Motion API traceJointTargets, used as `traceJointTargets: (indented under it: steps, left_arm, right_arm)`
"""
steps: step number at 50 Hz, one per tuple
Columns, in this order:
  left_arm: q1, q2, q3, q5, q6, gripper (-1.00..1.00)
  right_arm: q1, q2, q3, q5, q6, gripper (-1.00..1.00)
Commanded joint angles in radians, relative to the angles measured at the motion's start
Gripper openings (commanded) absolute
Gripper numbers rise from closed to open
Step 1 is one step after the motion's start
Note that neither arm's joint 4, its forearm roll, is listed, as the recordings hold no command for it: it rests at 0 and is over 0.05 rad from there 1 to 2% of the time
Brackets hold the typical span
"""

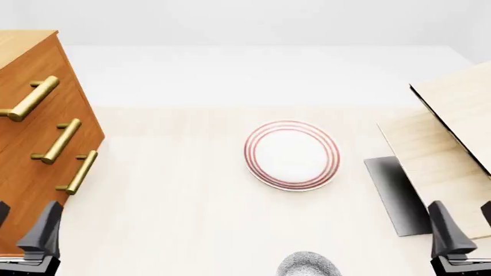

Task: Open the top drawer of the cabinet and put the bowl in it.

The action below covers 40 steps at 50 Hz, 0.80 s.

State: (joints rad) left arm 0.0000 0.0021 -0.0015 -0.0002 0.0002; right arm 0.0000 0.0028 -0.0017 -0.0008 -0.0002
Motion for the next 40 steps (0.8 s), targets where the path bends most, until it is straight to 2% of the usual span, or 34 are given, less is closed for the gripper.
traceJointTargets:
  steps: [1, 14, 15, 16, 17, 19, 20, 22, 24, 25, 28, 35, 37, 40]
  left_arm:
    - [0.0, 0.004, -0.003, 0.0, 0.001, 1.0]
    - [0.0, 0.005, -0.003, -0.002, 0.002, 1.0]
    - [0.021, -0.001, -0.022, 0.0, 0.021, 1.0]
    - [0.0, 0.004, -0.004, -0.001, 0.005, 1.0]
    - [0.025, 0.078, -0.002, -0.048, 0.05, 1.0]
    - [-0.005, 0.105, -0.002, -0.074, 0.1, 1.0]
    - [0.015, 0.149, -0.005, -0.097, 0.124, 1.0]
    - [-0.018, 0.137, -0.028, -0.074, 0.125, 1.0]
    - [0.002, 0.169, -0.036, -0.086, 0.151, 1.0]
    - [-0.016, 0.199, -0.057, -0.092, 0.202, 1.0]
    - [-0.03, 0.238, -0.082, -0.103, 0.249, 1.0]
    - [-0.026, 0.266, -0.117, -0.096, 0.29, 1.0]
    - [-0.021, 0.29, -0.128, -0.102, 0.345, 1.0]
    - [-0.024, 0.289, -0.145, -0.09, 0.392, 1.0]
  right_arm:
    - [0.0, 0.005, -0.003, -0.001, 0.0, 1.0]
    - [0.001, 0.005, -0.003, -0.001, 0.0, 1.0]
    - [0.001, 0.005, -0.003, -0.001, 0.0, 1.0]
    - [0.001, 0.005, -0.003, -0.001, 0.0, 1.0]
    - [0.001, 0.005, -0.003, -0.001, 0.0, 1.0]
    - [0.001, 0.005, -0.003, -0.001, 0.001, 1.0]
    - [0.001, 0.005, -0.003, -0.001, 0.0, 1.0]
    - [0.001, 0.005, -0.003, -0.001, 0.0, 1.0]
    - [0.001, 0.005, -0.003, -0.001, 0.0, 1.0]
    - [0.001, 0.005, -0.003, -0.001, 0.0, 1.0]
    - [0.001, 0.005, -0.003, -0.001, 0.0, 1.0]
    - [0.001, 0.005, -0.003, -0.001, 0.0, 1.0]
    - [0.0, 0.005, -0.003, -0.001, 0.0, 1.0]
    - [0.001, 0.005, -0.003, -0.001, 0.0, 1.0]
